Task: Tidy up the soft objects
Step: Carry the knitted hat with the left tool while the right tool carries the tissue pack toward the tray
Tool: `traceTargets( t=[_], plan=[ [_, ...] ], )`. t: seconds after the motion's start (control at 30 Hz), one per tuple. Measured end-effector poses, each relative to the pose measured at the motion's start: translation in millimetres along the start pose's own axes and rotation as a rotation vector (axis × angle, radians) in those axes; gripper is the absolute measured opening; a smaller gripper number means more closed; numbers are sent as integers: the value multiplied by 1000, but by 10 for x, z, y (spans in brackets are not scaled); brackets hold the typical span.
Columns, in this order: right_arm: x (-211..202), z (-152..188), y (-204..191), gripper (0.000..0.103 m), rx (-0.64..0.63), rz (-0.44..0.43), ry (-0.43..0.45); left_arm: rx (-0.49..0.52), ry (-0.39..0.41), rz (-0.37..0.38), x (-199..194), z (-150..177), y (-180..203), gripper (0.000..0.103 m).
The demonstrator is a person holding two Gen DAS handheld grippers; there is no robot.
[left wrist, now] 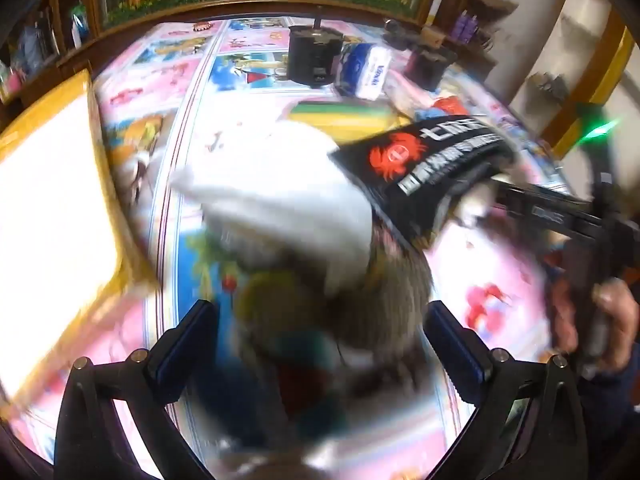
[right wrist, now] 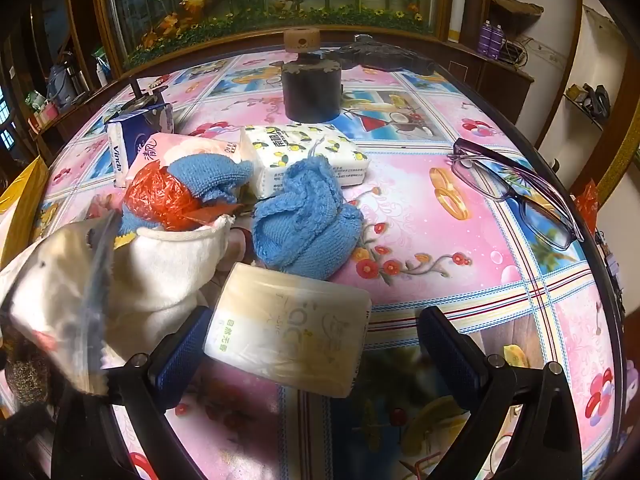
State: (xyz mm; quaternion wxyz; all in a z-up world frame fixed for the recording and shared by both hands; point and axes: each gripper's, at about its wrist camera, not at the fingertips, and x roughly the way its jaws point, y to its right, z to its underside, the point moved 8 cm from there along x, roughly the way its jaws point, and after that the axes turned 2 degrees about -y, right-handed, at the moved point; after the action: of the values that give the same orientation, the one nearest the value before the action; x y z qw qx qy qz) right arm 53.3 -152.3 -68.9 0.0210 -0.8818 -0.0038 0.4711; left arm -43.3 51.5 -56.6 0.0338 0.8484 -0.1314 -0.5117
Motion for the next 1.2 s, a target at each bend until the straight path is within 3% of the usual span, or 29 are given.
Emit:
traceTargets(
  t=[0.13, 0.3, 0.33, 0.4, 0.43, 0.57, 0.63, 0.9, 1.07, 1.2],
  plan=[
    [-4, -1, 2, 103, -2, 3, 3, 0, 17, 40, -97, 85, 2, 103],
    [-15, -1, -5, 103, -1, -4, 3, -9, 51, 61, -71, -41, 115, 102],
    [-15, 2, -5, 103, 0, -5, 4, -7, 55, 66, -67, -73, 151, 99],
    [-2, -5, 22, 103, 0, -6, 3, 1, 50, 68, -23, -132, 229, 73],
    [-3, -2, 24, 103, 2, -8, 3, -4, 45, 75, 0, -146, 252, 68],
    [-23, -1, 9, 103, 4, -14, 5, -22, 46, 45, 125, -260, 259, 65],
    [-26, -3, 2, 103, 8, -23, 5, -23, 63, 20, 152, -308, 244, 53],
    [-219, 229, 41, 103, -93, -174, -56, -16, 69, 36, 11, -80, 171, 52],
    [-350, 278, 26, 103, -130, -184, -23, 1, 85, 34, -34, -4, 170, 52],
    [-392, 94, -16, 103, -215, -117, 30, 3, 85, 34, -37, -11, 165, 52]
  ],
)
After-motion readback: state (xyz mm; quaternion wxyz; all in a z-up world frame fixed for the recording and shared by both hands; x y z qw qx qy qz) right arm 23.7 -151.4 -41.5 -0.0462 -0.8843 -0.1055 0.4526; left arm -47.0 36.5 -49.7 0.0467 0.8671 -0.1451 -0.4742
